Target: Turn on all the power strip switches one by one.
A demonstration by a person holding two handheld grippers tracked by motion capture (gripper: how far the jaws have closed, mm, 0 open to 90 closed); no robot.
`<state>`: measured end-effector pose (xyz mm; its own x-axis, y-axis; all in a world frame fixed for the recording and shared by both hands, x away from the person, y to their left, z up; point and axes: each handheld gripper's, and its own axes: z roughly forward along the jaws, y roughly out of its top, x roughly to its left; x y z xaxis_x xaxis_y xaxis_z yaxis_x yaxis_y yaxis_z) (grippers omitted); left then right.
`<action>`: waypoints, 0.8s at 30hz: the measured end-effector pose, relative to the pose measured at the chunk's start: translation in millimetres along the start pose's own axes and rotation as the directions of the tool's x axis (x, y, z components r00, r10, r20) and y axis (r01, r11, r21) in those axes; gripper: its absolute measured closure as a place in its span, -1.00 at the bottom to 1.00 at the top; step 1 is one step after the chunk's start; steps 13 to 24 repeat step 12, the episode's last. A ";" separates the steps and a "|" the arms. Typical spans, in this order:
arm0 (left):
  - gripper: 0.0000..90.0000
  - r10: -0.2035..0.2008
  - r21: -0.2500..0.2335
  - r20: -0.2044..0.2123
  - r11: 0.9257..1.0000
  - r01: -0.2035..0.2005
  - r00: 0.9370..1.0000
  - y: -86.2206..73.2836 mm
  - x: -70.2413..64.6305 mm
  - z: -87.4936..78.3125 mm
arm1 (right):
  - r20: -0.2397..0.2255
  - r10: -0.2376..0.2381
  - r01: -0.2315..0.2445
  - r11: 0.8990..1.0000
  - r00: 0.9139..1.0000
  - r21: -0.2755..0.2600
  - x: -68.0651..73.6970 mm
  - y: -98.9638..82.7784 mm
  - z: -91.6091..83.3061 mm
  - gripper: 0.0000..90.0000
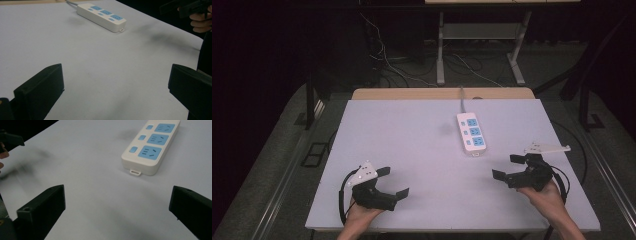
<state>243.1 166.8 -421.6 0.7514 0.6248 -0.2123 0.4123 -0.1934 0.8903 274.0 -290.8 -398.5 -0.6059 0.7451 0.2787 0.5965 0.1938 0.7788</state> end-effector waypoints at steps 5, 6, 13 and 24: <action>-1.00 -0.002 0.001 -0.002 1.000 0.002 1.000 -0.2 -0.4 -0.3 | 0.005 0.006 -0.006 1.000 1.000 -0.012 5.3 -18.5 -4.1 -0.99; -1.00 -0.003 0.002 -0.002 1.000 0.003 1.000 -0.2 -0.4 -0.2 | 0.009 0.008 -0.008 1.000 1.000 -0.015 6.2 -22.5 -4.9 -0.99; -1.00 -0.001 0.007 -0.002 1.000 0.001 1.000 0.0 0.0 1.3 | 0.023 0.010 -0.009 0.999 1.000 -0.036 10.1 -39.5 -8.5 -0.99; -1.00 -0.001 0.007 -0.002 1.000 0.001 1.000 0.0 0.0 1.3 | 0.023 0.010 -0.009 0.999 1.000 -0.036 10.1 -39.5 -8.5 -0.99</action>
